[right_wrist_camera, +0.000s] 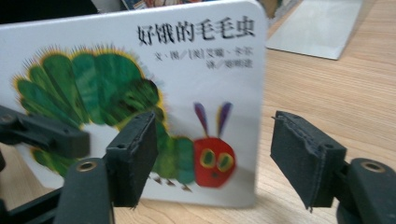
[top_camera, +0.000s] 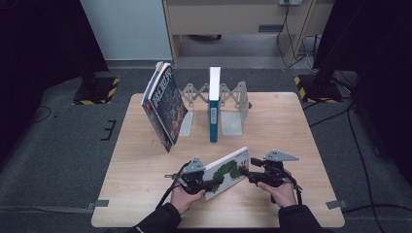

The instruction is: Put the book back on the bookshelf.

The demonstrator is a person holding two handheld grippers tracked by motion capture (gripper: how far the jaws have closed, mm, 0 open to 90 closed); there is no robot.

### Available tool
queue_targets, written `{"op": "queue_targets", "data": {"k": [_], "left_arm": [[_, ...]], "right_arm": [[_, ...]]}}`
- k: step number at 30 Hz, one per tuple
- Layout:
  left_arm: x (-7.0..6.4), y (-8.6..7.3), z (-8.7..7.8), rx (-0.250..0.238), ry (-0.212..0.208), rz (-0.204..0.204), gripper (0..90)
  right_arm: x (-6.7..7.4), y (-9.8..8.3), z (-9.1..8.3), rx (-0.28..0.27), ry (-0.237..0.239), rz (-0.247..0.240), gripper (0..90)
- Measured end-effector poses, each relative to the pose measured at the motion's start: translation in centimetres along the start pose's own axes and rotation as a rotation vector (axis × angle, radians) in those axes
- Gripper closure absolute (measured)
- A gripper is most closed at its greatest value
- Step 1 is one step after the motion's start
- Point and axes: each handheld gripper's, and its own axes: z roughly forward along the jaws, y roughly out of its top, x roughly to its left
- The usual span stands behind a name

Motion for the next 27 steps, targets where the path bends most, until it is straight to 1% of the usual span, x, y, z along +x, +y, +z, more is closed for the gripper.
{"op": "queue_targets", "data": {"k": [2, 5, 6, 10, 16, 22, 25, 27], "left_arm": [[0.2, 0.2, -0.3, -0.008, 0.014, -0.017, 74.3], [0.4, 0.5, -0.8, -0.019, 0.032, -0.042, 74.3], [0.5, 0.7, -1.0, -0.025, 0.038, -0.057, 74.3], [0.6, 1.3, -1.7, -0.042, 0.048, -0.075, 74.3], [0.6, 2.4, -2.6, -0.075, 0.064, -0.103, 74.4], [0.7, 3.6, -3.4, -0.117, 0.096, -0.101, 74.4], [0.8, 4.3, -3.6, -0.127, 0.117, -0.095, 74.4], [0.9, 4.7, -3.7, -0.139, 0.133, -0.101, 74.4]], "right_arm": [[-0.2, 0.0, -0.1, -0.001, -0.011, 0.014, 29.5], [-0.5, 0.1, -0.3, -0.007, -0.023, 0.014, 28.5], [-0.5, 0.0, -0.4, -0.006, -0.026, 0.015, 28.1], [-0.9, 0.0, -0.5, 0.002, -0.061, 0.025, 27.4], [-1.4, -0.1, -0.7, 0.02, -0.105, 0.021, 26.9], [-2.0, -0.3, -0.9, 0.05, -0.157, 0.01, 26.4], [-2.4, -0.4, -1.1, 0.077, -0.188, 0.008, 25.8], [-2.7, -0.5, -1.1, 0.091, -0.206, 0.006, 25.3]]}}
